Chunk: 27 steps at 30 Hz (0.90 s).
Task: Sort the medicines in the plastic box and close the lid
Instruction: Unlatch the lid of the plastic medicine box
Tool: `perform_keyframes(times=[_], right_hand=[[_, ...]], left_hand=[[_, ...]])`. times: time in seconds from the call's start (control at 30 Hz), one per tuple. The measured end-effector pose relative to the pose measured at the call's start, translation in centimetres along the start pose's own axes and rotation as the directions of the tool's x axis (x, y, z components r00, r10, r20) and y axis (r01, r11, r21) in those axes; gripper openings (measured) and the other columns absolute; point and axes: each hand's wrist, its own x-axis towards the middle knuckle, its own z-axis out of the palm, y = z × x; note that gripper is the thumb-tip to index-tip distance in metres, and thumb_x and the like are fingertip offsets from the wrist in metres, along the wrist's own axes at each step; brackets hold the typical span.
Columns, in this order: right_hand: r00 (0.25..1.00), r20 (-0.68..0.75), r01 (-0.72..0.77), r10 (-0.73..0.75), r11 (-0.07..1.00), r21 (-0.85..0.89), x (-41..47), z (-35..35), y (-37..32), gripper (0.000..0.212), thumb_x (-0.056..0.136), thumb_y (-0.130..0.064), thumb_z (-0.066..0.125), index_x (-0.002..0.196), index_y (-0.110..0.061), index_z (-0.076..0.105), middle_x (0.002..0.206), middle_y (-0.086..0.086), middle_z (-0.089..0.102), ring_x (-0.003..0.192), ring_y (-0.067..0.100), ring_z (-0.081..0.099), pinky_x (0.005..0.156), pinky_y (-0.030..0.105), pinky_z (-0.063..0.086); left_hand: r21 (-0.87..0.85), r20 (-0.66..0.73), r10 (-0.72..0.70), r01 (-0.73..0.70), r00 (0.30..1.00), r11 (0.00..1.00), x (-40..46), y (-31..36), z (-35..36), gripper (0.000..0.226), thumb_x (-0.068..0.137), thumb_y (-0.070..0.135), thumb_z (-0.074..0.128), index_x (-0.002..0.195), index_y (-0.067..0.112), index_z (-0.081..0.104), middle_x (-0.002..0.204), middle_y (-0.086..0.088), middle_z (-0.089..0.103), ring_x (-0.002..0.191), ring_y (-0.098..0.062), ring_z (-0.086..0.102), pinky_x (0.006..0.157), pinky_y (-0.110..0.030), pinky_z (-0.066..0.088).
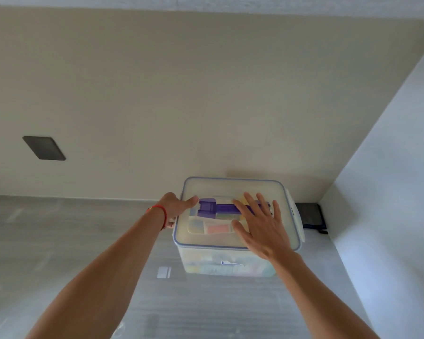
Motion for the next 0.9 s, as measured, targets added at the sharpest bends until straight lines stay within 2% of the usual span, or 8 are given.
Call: perform_keyframes(times=[0.1,0.2,0.37,0.47,0.53,0.63,0.73,0.9], right_hand=[[1.0,0.003,0.004,-0.004,1.0,0.008,-0.1,-0.1,0.0,0.066,0.095,-0.067,0.006,0.155,-0.045,0.022,0.17,-0.009,0.014,0.158,0.027,0.006,0.125,0.058,0.006],[1.0,0.003,0.021,-0.021,1.0,0.006,-0.2,-0.3,0.0,0.067,0.095,-0.067,0.007,0.155,-0.044,0.024,0.169,-0.008,0.015,0.157,0.028,0.008,0.125,0.059,0.007],[1.0,0.007,0.026,-0.026,0.999,0.039,-0.4,-0.5,0.1,0.068,0.095,-0.067,0.013,0.155,-0.041,0.028,0.169,-0.006,0.018,0.157,0.028,0.009,0.125,0.059,0.006],[0.993,-0.112,0.051,-0.037,0.991,0.122,-0.9,-1.3,-0.3,0.061,0.094,-0.058,0.032,0.146,-0.031,0.046,0.155,-0.002,0.04,0.148,0.024,0.032,0.123,0.058,0.016],[0.96,-0.258,0.138,-0.112,0.987,0.086,-2.0,-1.4,-0.4,0.055,0.09,-0.052,0.045,0.134,-0.022,0.059,0.136,0.0,0.055,0.13,0.025,0.051,0.118,0.054,0.028],[0.915,-0.311,0.265,-0.255,0.964,-0.01,-5.0,-0.2,0.6,0.054,0.087,-0.053,0.055,0.127,-0.018,0.063,0.127,0.003,0.058,0.118,0.028,0.056,0.111,0.05,0.037],[0.914,-0.238,0.302,-0.327,0.943,-0.137,-7.6,0.6,2.4,0.066,0.085,-0.053,0.062,0.141,-0.019,0.056,0.141,0.008,0.052,0.129,0.03,0.052,0.114,0.052,0.037],[0.877,-0.305,0.275,-0.37,0.909,-0.312,-7.9,0.8,2.9,0.058,0.081,-0.011,0.071,0.138,-0.013,0.06,0.135,0.01,0.061,0.124,0.03,0.06,0.11,0.051,0.044]], left_hand=[[-0.109,0.061,-0.008,0.014,0.998,0.994,0.0,-0.5,0.1,0.076,0.062,0.062,0.085,0.097,-0.003,0.065,0.076,-0.012,0.07,0.068,-0.027,0.067,0.072,-0.044,0.059],[-0.173,0.018,0.014,-0.011,1.0,0.985,0.1,-0.8,0.8,0.085,0.064,0.059,0.086,0.111,-0.008,0.062,0.112,-0.025,0.071,0.099,-0.037,0.07,0.093,-0.055,0.055],[0.223,-0.286,0.17,-0.107,0.943,0.969,-1.2,0.6,0.5,0.099,0.068,0.061,0.082,0.131,-0.001,0.037,0.131,-0.021,0.053,0.122,-0.038,0.054,0.095,-0.039,0.046],[0.354,-0.363,0.27,-0.136,0.892,0.925,-3.6,0.5,1.3,0.085,0.08,0.058,0.073,0.132,0.0,0.039,0.13,-0.022,0.046,0.122,-0.041,0.049,0.1,-0.043,0.043],[0.568,-0.371,0.512,-0.247,0.775,0.785,-6.0,-0.8,2.6,0.065,0.089,0.051,0.064,0.133,0.008,0.044,0.129,-0.017,0.044,0.119,-0.039,0.046,0.096,-0.047,0.045],[0.692,-0.101,0.821,-0.553,0.562,0.464,-9.6,-4.2,5.3,0.052,0.091,0.05,0.058,0.132,0.018,0.054,0.134,-0.011,0.052,0.126,-0.035,0.049,0.102,-0.051,0.043],[0.801,0.126,0.793,-0.533,0.596,0.274,-11.4,-6.6,7.3,0.078,0.085,0.053,0.067,0.151,0.023,0.041,0.157,-0.016,0.037,0.146,-0.043,0.03,0.114,-0.065,0.028],[0.954,0.198,0.754,-0.299,0.626,-0.002,-11.4,-4.9,7.8,0.092,0.064,0.033,0.091,0.145,0.018,0.051,0.141,-0.019,0.057,0.126,-0.046,0.056,0.094,-0.059,0.052]])
